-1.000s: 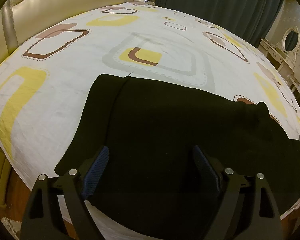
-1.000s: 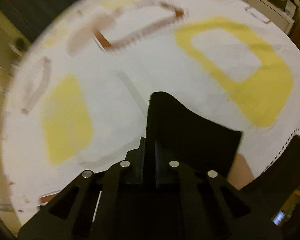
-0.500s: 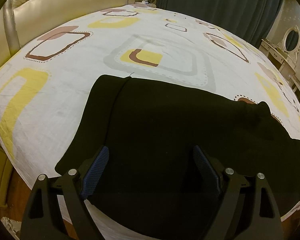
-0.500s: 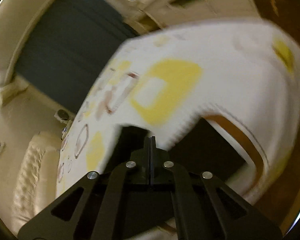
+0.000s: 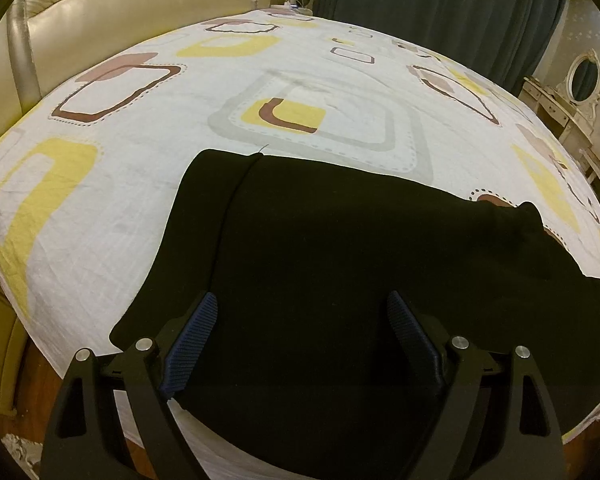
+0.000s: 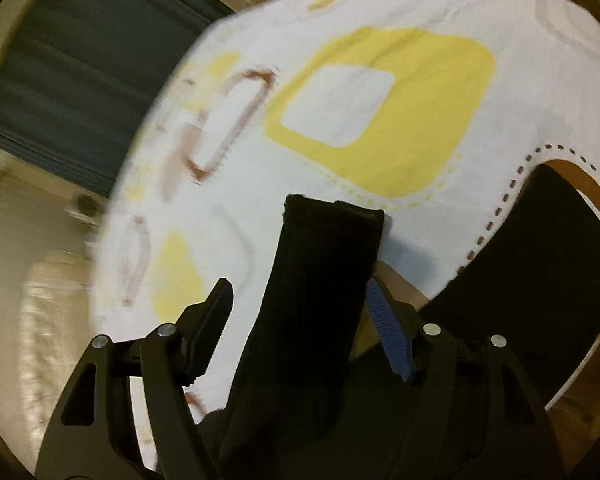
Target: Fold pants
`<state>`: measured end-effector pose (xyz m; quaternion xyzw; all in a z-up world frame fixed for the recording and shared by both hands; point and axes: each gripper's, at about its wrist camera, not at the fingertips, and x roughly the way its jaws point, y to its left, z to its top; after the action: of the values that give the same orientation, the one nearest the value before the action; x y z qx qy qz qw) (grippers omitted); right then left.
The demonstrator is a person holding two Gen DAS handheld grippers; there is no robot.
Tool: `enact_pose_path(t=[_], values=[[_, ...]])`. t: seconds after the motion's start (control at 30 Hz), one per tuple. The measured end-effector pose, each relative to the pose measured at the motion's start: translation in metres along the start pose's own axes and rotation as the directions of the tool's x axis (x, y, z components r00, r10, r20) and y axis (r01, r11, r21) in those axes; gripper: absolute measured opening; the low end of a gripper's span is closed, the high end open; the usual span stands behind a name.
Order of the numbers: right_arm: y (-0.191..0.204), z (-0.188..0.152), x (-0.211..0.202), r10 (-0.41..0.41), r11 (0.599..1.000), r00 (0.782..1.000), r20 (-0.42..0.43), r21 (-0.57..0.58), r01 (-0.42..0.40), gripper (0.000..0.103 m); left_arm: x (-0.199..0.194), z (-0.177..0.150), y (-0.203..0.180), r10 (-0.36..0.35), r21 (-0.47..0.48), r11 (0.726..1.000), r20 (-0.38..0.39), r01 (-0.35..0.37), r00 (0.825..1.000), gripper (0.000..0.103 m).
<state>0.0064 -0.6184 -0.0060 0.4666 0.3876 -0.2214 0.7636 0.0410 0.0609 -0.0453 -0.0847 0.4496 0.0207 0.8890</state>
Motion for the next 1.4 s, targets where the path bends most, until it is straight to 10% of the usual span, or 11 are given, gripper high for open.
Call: enact_pose_path(t=[0.13,0.4,0.53,0.83,1.0,1.17,1.27,1.33,1.4], values=[[0.0,-0.003,0.027,-0.073,0.995,0.995,-0.067,0.062,0.077,0.064,0.001,0.0,0.0,-0.001,0.004,1.0,0.001,0.001,1.0,0.087],[0.008,0.0,0.02,-0.085,0.996,0.99,-0.108,0.002,0.086,0.007,0.002,0.0,0.001,-0.001,-0.001,1.0,-0.001,0.001,1.0,0.087],[0.026,0.008,-0.012,0.002,0.999,0.998,-0.068,-0.047,-0.005,0.005,0.002,0.0,0.001,-0.004,-0.003,1.0,-0.004,0.004,1.0,0.087],[0.001,0.018,-0.13,0.329,0.937,0.937,0.12,-0.167,-0.308,0.005,0.001,0.0,0.001,-0.004,0.002,1.0,-0.003,0.004,1.0,0.087],[-0.105,0.003,-0.141,0.36,0.932,0.918,0.164,-0.105,-0.346,0.005,0.001,-0.003,-0.002,-0.008,0.015,1.0,-0.002,0.008,1.0,0.087],[-0.201,-0.019,-0.091,0.278,0.955,0.954,0.108,0.073,-0.287,0.007,0.0,-0.004,-0.004,-0.005,0.027,1.0,0.004,0.005,1.0,0.088],[-0.236,-0.031,-0.07,0.312,0.926,0.946,0.088,0.195,-0.324,0.024,0.001,-0.004,-0.003,-0.01,0.026,1.0,0.002,0.01,1.0,0.088],[-0.247,-0.039,-0.067,0.335,0.907,0.936,0.107,0.234,-0.351,0.058,0.001,-0.004,-0.003,-0.009,0.026,1.0,0.003,0.009,1.0,0.088],[-0.253,-0.043,-0.069,0.377,0.879,0.916,0.134,0.258,-0.4,0.061,0.001,-0.004,-0.004,-0.006,0.028,1.0,0.005,0.005,1.0,0.088]])
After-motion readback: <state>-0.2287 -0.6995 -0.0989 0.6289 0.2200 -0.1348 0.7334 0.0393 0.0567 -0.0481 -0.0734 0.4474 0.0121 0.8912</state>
